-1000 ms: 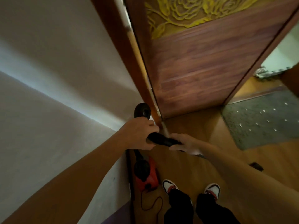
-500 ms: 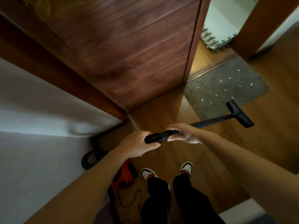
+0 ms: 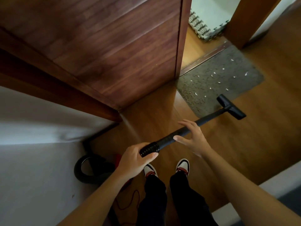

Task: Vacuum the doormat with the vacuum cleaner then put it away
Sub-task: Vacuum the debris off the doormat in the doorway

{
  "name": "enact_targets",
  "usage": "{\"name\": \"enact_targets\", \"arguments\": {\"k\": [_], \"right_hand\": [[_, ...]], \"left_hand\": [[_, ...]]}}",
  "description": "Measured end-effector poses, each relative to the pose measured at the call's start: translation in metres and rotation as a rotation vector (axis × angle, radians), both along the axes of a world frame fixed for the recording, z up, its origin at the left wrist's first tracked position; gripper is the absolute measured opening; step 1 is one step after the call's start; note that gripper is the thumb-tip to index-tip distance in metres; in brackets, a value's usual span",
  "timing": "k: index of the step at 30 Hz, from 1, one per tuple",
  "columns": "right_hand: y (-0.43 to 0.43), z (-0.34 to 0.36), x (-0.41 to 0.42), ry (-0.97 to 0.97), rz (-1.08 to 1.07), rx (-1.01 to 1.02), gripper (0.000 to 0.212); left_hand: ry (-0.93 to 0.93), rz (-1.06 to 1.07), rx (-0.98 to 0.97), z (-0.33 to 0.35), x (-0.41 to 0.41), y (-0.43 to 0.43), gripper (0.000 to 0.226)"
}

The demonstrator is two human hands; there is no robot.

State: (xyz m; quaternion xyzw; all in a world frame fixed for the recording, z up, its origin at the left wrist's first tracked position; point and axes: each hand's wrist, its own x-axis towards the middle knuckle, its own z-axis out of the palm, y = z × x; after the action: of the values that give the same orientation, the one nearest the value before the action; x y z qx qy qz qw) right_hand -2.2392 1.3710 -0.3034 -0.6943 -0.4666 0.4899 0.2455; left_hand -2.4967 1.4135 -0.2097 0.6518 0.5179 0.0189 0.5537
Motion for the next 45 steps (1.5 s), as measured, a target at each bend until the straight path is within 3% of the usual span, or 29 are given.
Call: {"name": "enact_targets", "arguments": {"k": [5,9,13,18,24,29,32,36,38,45], "right_hand": [[-0.003,-0.023,-0.016,0.075,-0.431,-0.242,0.089],[0.002,-0.057,-0.037,0.452,-0.845,-0.531,0.100],[0.008,-0.085,-0.066,0.701,-1.105,-0.692,0.090],[0.006,-0.117,-0.106,0.820,-1.113,-0.685,0.080],[-0.019,-0.142,-0.127,0.749,-1.128,-0.608,0.083],[-0.031,-0.147,-0.136,0.742,-0.990,-0.638,0.094],[-0.039,-0.155,-0.142,0.732,-0.960,-0.637,0.096],[-0.040,-0.172,-0.151,0.798,-1.031,-0.663,0.063],[-0.042,-0.184,-0.160,0.730,-1.015,-0.692,0.048],[-0.053,-0.210,-0.180,0.532,-0.960,-0.692,0.030]], "left_hand": [[-0.001,0.114,-0.055,-0.006,-0.019,-0.026,0.005],[0.009,0.196,-0.150,-0.018,-0.040,-0.053,0.015],[0.061,0.222,-0.197,-0.042,-0.059,-0.069,0.016],[0.092,0.205,-0.285,-0.088,-0.075,-0.073,0.023],[0.111,-0.055,-0.662,-0.141,-0.080,-0.092,0.053],[0.101,0.120,-0.813,-0.162,-0.045,-0.102,0.029],[-0.005,0.332,-0.929,-0.166,-0.036,-0.116,0.028],[-0.068,0.431,-0.950,-0.181,-0.038,-0.124,0.025],[-0.051,0.412,-0.926,-0.193,-0.043,-0.129,0.023],[-0.021,0.406,-0.995,-0.225,-0.060,-0.136,0.026]]}}
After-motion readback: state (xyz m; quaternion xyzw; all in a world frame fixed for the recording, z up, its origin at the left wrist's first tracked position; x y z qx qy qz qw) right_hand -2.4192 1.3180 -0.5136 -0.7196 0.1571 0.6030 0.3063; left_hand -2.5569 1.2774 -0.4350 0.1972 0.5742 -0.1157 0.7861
